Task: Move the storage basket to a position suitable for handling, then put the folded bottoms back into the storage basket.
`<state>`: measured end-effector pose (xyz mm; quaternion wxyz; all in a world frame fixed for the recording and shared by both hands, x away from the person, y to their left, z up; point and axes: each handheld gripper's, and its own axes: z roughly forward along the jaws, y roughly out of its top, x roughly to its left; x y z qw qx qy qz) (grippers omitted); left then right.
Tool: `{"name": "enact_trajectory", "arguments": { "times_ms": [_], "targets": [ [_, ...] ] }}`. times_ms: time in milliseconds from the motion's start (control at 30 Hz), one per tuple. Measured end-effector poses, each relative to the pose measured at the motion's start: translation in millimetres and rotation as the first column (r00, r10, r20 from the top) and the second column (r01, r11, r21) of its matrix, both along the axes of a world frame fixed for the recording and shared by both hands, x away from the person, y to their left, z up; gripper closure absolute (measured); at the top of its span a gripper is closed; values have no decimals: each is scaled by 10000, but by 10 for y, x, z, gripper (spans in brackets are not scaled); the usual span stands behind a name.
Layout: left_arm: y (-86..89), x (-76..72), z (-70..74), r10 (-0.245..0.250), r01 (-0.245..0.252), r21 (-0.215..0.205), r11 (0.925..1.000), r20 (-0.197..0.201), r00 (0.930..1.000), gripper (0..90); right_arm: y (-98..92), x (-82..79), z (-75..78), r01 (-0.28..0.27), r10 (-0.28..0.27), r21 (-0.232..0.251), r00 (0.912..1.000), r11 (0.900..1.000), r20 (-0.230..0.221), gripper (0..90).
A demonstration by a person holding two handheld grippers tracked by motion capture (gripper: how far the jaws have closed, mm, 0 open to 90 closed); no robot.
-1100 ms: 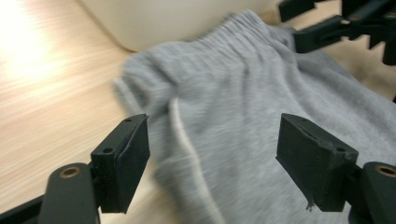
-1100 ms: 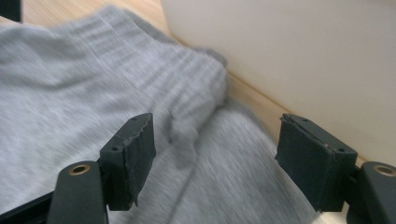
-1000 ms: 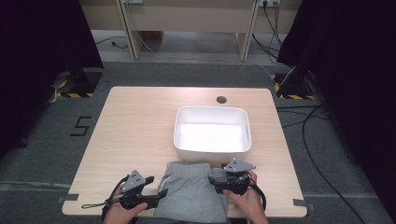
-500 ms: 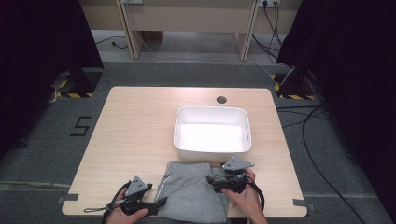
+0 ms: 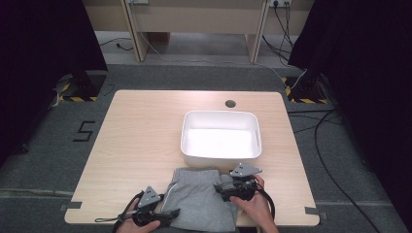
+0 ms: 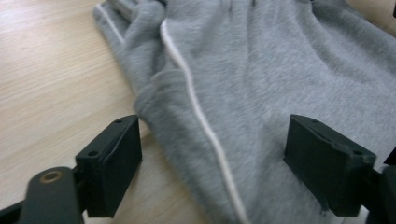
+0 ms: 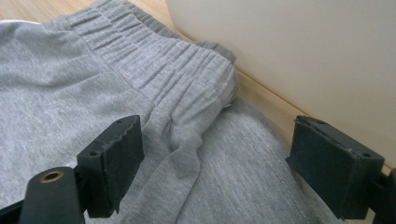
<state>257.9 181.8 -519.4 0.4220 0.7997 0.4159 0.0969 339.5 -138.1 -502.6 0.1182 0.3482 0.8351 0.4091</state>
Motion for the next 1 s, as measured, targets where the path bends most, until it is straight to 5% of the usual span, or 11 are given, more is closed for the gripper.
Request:
{"name": "enact_trajectory", "arguments": {
  "times_ms": [400, 600, 733, 1000],
  "targets": [
    [-28, -43, -15, -446, 452, -248, 9987, 250, 9987, 425, 24, 42, -61, 84, -89, -449, 9999, 9990, -103, 174],
    [-44, -35, -19, -697, 705, -340, 9969, 222, 9973, 471, 21, 95, -115, 70, -87, -273, 9979, 9996, -635, 161],
    [-48, -24, -20, -735, 743, -389, 9965, 205, 9971, 481, 21, 105, -129, 62, -72, -177, 9983, 9998, -577, 159],
    [-33, -32, -38, -746, 761, -534, 9957, 294, 9968, 481, 61, 84, -142, -890, 918, 479, 9939, 9949, -608, 493]
  ]
}}
